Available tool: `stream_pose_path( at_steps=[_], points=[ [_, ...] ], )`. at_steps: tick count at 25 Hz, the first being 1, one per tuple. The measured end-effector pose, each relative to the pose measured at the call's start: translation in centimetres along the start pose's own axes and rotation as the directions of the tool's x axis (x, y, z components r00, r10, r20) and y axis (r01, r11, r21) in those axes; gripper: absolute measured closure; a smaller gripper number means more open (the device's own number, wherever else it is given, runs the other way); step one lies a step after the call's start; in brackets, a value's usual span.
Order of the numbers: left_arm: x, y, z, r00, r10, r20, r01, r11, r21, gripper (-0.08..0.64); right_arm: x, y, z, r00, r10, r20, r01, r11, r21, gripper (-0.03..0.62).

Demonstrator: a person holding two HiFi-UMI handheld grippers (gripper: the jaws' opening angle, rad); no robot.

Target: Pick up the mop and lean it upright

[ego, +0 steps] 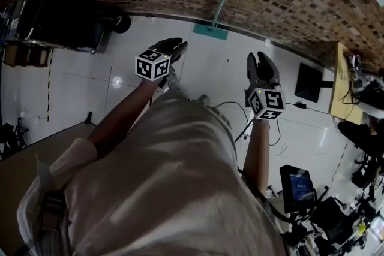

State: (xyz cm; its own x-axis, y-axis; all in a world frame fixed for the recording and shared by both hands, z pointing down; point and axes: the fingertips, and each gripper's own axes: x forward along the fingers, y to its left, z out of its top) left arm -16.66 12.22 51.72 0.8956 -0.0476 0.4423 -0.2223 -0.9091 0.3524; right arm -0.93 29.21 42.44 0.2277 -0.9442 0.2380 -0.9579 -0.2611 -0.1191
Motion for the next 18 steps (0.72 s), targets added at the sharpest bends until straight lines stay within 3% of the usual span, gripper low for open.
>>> stream_pose_path(
  at_steps=[7,18],
  points=[
    [-0.3,-3.0,-2.0,1.0,0.02,-0.006,-0.02,1.0,0.011,0.448,-3.4,-1.1,-2.1,1.0,-0.004,-0.017,0.004,1.0,-0.02,0.435],
    [-2.5,-5.1,-7.3,0.996,0.072,-0.06,-0.074,0.997,-0.017,0.443,-7.8,-2.5,-7.4,0.998,-0.023,-0.063,0.027,0.997,0.074,0.407]
  ],
)
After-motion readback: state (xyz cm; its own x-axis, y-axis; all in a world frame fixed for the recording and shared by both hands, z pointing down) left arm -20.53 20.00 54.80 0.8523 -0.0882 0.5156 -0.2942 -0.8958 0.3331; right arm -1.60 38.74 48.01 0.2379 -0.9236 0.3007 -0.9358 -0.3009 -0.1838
